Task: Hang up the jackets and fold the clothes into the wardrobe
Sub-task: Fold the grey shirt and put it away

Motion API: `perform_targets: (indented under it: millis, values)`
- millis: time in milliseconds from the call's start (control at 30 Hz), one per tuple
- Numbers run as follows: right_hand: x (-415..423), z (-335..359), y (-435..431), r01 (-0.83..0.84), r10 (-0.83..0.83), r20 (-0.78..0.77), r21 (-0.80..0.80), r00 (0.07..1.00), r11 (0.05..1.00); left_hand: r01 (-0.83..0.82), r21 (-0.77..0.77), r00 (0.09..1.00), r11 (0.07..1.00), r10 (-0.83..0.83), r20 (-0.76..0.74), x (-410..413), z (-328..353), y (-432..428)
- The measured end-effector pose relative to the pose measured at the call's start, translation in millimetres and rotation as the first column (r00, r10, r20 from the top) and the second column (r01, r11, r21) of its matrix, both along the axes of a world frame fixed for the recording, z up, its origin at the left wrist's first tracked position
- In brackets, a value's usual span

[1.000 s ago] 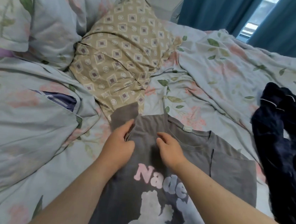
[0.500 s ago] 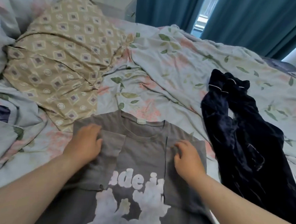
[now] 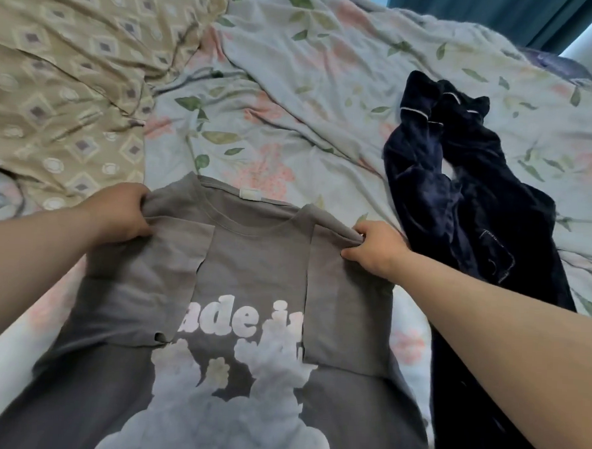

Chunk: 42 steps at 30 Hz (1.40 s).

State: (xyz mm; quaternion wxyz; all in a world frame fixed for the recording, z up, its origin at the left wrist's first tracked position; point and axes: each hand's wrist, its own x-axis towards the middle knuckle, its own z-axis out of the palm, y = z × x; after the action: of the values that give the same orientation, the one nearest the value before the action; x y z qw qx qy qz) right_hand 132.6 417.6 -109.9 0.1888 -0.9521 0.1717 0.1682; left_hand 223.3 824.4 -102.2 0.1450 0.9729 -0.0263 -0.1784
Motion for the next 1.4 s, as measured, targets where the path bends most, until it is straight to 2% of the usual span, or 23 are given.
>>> perform_targets:
  millis: [233,333,467,667,833,1033,1100,1200,1267,1400]
  values:
    - [-41.8,40.8,15.7,-0.246,0.272,-0.06,0.28,0.96,0.928,0.067,-0.142,0.996,0.988,-0.059,0.06,-45.6,27.7,10.0]
    - [-74.9,56.5,27.1,-0.264,0.32,-0.147,0.308,0.936,0.914,0.004,-0.16,1.0,0.987,-0.007,-0.013,-83.0,41.0,14.9]
    - [-128.5,64.6,50.1,-0.257,0.37,-0.273,0.373,0.888,0.891,0.02,-0.126,0.988,0.992,-0.039,-0.152,-140.2,50.3,25.5]
    - [-198.4,87.4,73.5,-0.366,0.499,-0.321,0.393,0.805,0.844,0.121,-0.036,0.975,0.992,-0.125,-0.184,-220.2,73.5,42.2]
    - [-273.4,81.7,76.8,-0.636,0.666,-0.349,0.213,0.659,0.742,0.231,0.089,0.949,0.969,-0.204,-0.241,-309.9,77.5,73.0]
    - [-362.6,65.6,69.1,-0.695,0.71,-0.424,0.225,0.562,0.683,0.227,0.076,0.925,0.971,-0.191,-0.329,-428.3,54.3,101.6]
    - [-385.4,59.1,68.2,-0.707,0.709,-0.433,0.201,0.557,0.678,0.195,0.111,0.908,0.974,-0.137,-0.396,-460.1,45.0,105.1]
    - [-408.8,48.7,77.2,-0.684,0.684,-0.406,0.173,0.606,0.709,0.2,0.199,0.843,0.959,-0.065,-0.534,-490.7,32.9,102.0]
    - [-414.1,42.3,88.6,-0.591,0.632,-0.4,0.236,0.664,0.771,0.114,0.164,0.842,0.98,-0.008,-0.539,-497.3,28.7,93.1]
    - [-413.9,30.9,114.9,-0.452,0.548,-0.371,0.319,0.75,0.833,0.051,0.011,0.872,0.999,-0.04,-0.489,-490.1,21.5,69.6]
